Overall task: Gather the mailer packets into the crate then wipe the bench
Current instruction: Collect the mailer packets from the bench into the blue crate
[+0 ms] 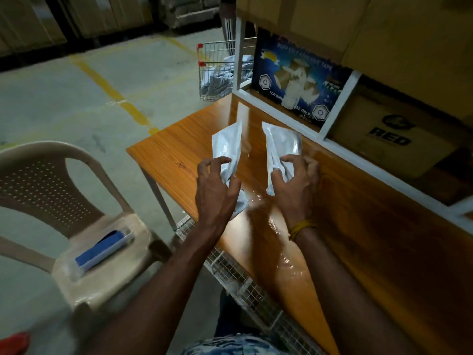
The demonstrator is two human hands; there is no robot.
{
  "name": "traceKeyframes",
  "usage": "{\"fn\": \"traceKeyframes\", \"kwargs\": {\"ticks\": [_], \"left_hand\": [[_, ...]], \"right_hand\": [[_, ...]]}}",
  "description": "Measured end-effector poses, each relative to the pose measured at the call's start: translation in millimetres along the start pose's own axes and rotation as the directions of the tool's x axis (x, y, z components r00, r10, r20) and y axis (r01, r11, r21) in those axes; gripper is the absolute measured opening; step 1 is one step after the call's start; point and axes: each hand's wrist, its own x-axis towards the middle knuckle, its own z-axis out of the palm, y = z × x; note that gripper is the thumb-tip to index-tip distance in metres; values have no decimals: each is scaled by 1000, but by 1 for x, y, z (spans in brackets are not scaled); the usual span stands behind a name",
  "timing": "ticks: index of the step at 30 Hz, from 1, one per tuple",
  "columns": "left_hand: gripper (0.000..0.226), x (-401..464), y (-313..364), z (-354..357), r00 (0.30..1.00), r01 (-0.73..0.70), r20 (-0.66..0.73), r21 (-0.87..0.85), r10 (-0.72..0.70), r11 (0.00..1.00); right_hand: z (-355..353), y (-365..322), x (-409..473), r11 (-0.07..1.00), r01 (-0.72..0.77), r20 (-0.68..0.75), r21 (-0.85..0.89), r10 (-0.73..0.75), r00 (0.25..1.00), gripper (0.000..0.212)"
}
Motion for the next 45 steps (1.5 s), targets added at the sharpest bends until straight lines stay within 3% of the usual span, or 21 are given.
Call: {"fn": "traceKeyframes", "kwargs": {"ticks": [3, 14, 28, 36, 45], "left_hand": [[42, -41, 21, -14, 998, -59, 17, -44, 60, 997], [44, -162, 82, -23, 963, -167, 187, -144, 193, 975], [41, -286, 196, 46, 854, -256, 352, -358, 383, 898], [40, -391, 296, 109, 779, -274, 401, -475, 482, 837], [39, -474, 399, 181, 707, -330, 496, -399, 504, 855]], "right_hand": [[-38, 0, -45, 999, -5, -91, 45, 9, 996, 28], [-154, 23, -165, 994, -100, -243, -52, 84, 966, 29], [-313, 87, -232, 950, -267, -477, -164, 160, 864, 28], [-443, 164, -266, 903, -386, -591, -189, 209, 779, 27], [-574, 276, -282, 819, -532, -707, -213, 247, 663, 28]]}}
